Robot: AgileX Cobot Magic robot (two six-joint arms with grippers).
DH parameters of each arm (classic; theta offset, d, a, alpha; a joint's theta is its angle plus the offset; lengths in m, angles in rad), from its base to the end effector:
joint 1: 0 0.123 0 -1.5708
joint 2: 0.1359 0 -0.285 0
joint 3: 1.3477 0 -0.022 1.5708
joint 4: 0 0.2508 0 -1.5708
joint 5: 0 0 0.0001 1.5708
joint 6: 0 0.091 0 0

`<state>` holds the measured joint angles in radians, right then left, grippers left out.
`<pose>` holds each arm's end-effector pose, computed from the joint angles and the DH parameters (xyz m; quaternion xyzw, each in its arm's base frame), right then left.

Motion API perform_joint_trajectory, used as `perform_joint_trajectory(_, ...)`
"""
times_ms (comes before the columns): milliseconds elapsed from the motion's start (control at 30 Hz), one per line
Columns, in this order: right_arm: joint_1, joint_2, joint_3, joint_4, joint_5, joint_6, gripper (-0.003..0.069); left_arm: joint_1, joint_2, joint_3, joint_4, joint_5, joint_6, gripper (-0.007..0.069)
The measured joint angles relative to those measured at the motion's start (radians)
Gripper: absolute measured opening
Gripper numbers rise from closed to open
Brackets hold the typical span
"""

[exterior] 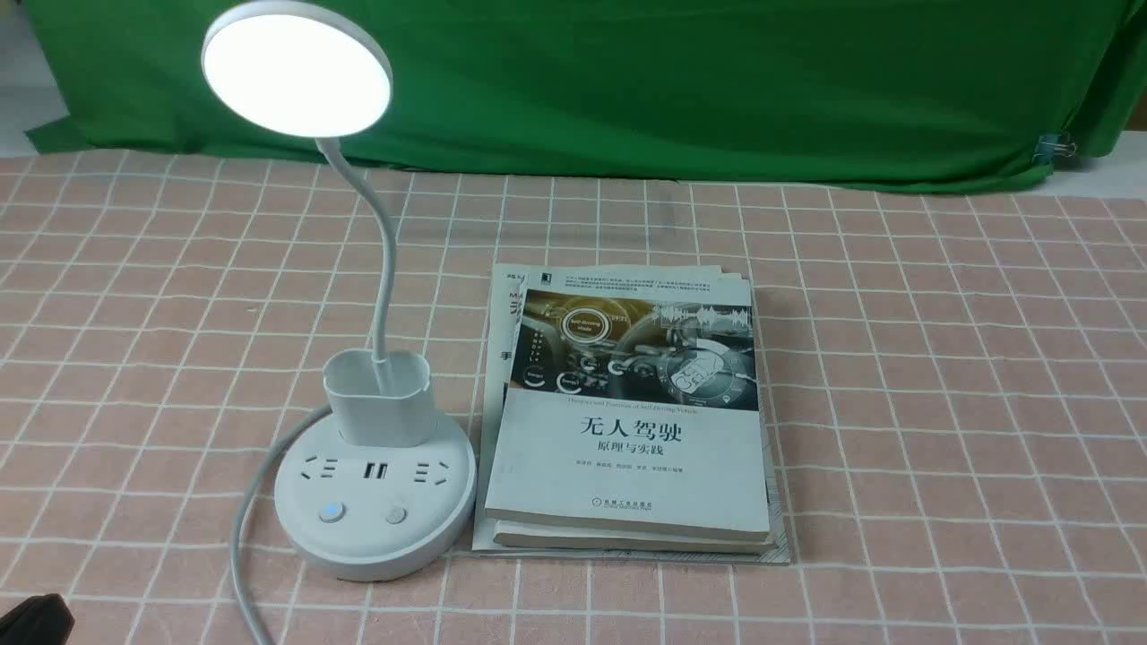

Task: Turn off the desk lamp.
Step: Use the left arm to press the button switch on the lamp holder

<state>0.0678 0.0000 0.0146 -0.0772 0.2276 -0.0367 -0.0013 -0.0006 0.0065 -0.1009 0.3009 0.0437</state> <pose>0.0560 0.0022 0.1877 -0.0625 0.7569 -0.0210 0.6502 0.0546 -0.0028 0.1840 -0.0107 0.7798 -0.0285 0.6253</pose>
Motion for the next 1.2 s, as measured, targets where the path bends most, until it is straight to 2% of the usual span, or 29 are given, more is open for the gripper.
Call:
perform_joint_trajectory(833, 0.000, 0.000, 0.000, 0.000, 0.000, 0.000, 0.0240, 0.000, 0.000, 0.000, -0.005, 0.000, 0.000, 0.0005)
perform_joint_trajectory(933, 0.000, 0.000, 0.000, 0.000, 0.000, 0.000, 0.0240, 0.000, 0.000, 0.000, -0.082, -0.023, -0.016, 0.0005)
perform_joint_trajectory(1033, 0.000, 0.000, 0.000, 0.000, 0.000, 0.000, 0.0240, 0.000, 0.000, 0.000, -0.251, -0.097, -0.056, 0.0005)
perform_joint_trajectory(1067, 0.000, 0.000, 0.000, 0.000, 0.000, 0.000, 0.0240, 0.000, 0.000, 0.000, -0.348, -0.145, -0.068, 0.0005)
perform_joint_trajectory(1200, 0.000, 0.000, 0.000, 0.000, 0.000, 0.000, 0.0240, 0.000, 0.000, 0.000, -0.533, -0.247, -0.082, 0.0005)
